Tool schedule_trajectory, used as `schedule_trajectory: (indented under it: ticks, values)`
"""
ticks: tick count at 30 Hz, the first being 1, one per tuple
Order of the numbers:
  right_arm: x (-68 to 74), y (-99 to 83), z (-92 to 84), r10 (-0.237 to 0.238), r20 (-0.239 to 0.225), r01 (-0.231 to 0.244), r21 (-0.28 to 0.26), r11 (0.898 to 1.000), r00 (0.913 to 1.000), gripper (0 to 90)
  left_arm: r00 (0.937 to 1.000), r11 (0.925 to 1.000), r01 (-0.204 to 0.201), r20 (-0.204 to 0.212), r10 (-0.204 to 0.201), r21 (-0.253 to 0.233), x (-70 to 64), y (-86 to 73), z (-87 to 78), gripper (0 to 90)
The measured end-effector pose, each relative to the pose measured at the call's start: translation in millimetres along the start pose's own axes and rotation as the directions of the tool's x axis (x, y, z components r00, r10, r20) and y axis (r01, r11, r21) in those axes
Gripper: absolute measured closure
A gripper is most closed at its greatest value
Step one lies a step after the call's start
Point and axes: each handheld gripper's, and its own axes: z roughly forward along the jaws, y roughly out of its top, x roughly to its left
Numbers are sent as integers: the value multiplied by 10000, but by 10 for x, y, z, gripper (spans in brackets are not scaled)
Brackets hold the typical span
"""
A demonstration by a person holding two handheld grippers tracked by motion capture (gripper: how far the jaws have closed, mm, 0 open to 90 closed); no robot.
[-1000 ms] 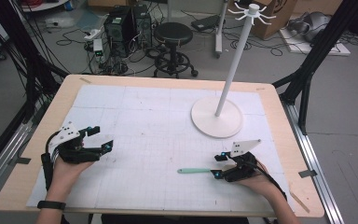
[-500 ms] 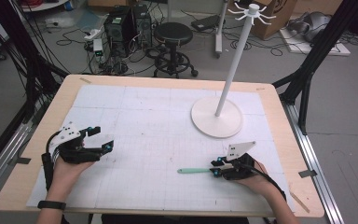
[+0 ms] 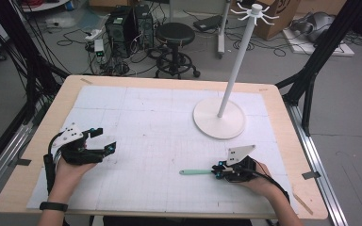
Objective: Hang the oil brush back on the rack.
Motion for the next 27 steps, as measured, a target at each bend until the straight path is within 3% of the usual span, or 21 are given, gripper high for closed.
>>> schedule_trajectory:
  ticks: [7,13,22,26,27]
  values:
    - [-25,-10,-17,480,3,-480,-4,9988,9988,825,10000,10000,-26,13,25,16,4,0,-4,185]
    - [0,-2,-7,196,142,-197,79,9998,9997,819,10000,10000,-18,-8,18,50,-3,-4,9,186]
    - [5,-5,-13,279,194,-279,22,9996,9994,832,10000,10000,-13,-19,13,23,5,-2,6,187]
    - [2,4,-45,368,528,-356,-220,9991,9979,833,10000,10000,9,-38,-9,13,10,-3,-1,187]
    - [-23,7,-89,626,761,-580,-607,9965,9951,833,10000,10000,21,-37,-21,-2,10,-2,-3,187]
